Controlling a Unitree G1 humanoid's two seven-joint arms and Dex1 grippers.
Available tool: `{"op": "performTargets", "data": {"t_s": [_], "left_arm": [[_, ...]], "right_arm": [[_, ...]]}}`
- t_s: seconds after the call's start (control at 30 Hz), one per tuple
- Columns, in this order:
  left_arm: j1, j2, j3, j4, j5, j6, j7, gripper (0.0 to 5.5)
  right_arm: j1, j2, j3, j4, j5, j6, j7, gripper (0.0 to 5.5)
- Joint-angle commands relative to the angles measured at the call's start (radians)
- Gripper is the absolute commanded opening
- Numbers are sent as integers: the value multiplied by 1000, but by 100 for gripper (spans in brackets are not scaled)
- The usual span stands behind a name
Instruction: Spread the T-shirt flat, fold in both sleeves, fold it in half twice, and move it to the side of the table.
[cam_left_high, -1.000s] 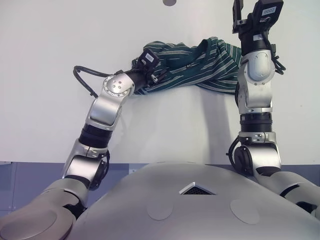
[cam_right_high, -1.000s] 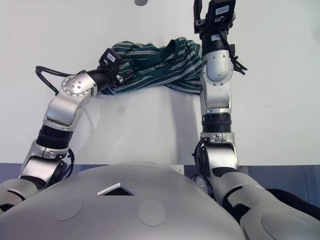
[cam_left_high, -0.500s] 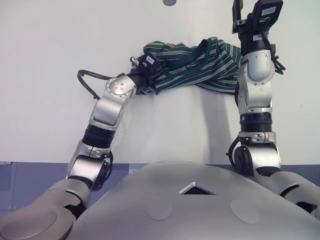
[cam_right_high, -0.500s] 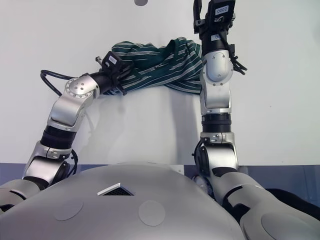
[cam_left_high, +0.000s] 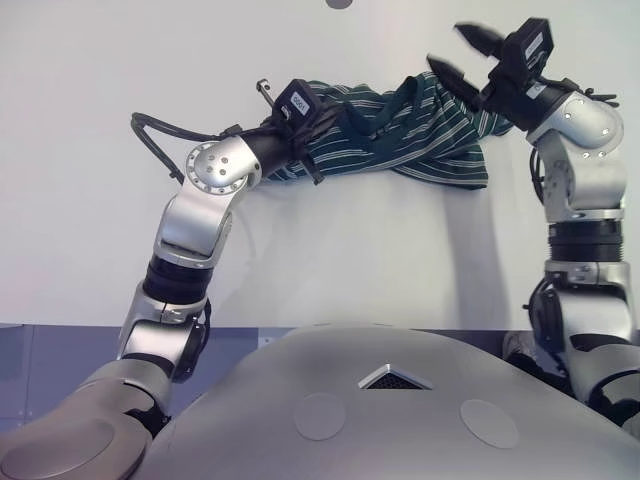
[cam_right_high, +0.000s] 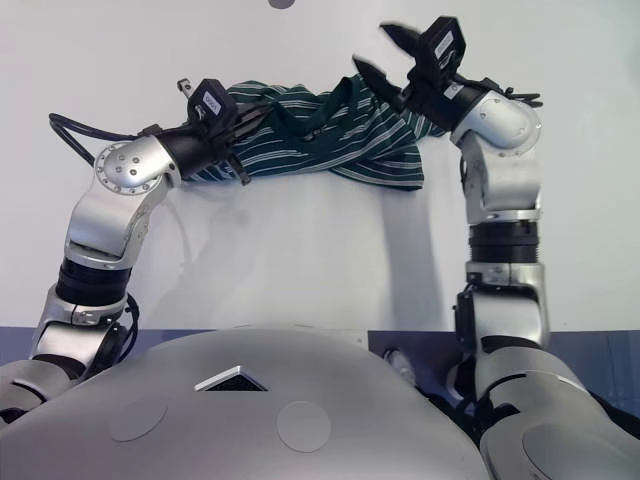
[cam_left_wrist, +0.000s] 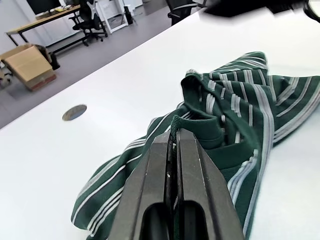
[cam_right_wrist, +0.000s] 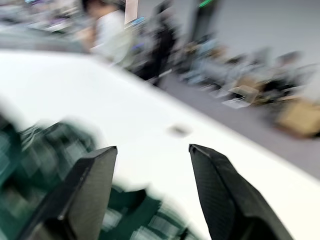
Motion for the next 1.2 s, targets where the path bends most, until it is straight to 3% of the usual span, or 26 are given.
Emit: {"op": "performTargets", "data": {"t_s": [0.03, 0.2, 0.37, 0.6, 0.83, 1.07, 1.2], "left_arm": [[-3, -42, -38, 15, 11, 9, 27, 2], [-15, -81, -65, 36, 20, 6, 50, 2], [-11, -88, -64, 43, 27, 2, 56, 2], [-12, -87, -59, 39, 27, 6, 64, 0], [-17, -88, -55, 49, 30, 4, 69, 0], [-37, -99, -22, 46, 25, -20, 96, 0], [-87, -112, 91, 54, 12, -115, 146, 0]], "right_arm": [[-203, 19, 63, 289, -78, -64, 84, 267], [-332, 62, 107, 576, -175, -193, 110, 267], [-360, 68, 125, 697, -229, -261, 145, 267], [-374, 82, 101, 771, -259, -290, 84, 144], [-366, 87, 83, 772, -247, -279, 109, 6], [-374, 68, 35, 727, -218, -312, 117, 2], [-279, -20, -24, 473, -144, -277, 195, 2]]}}
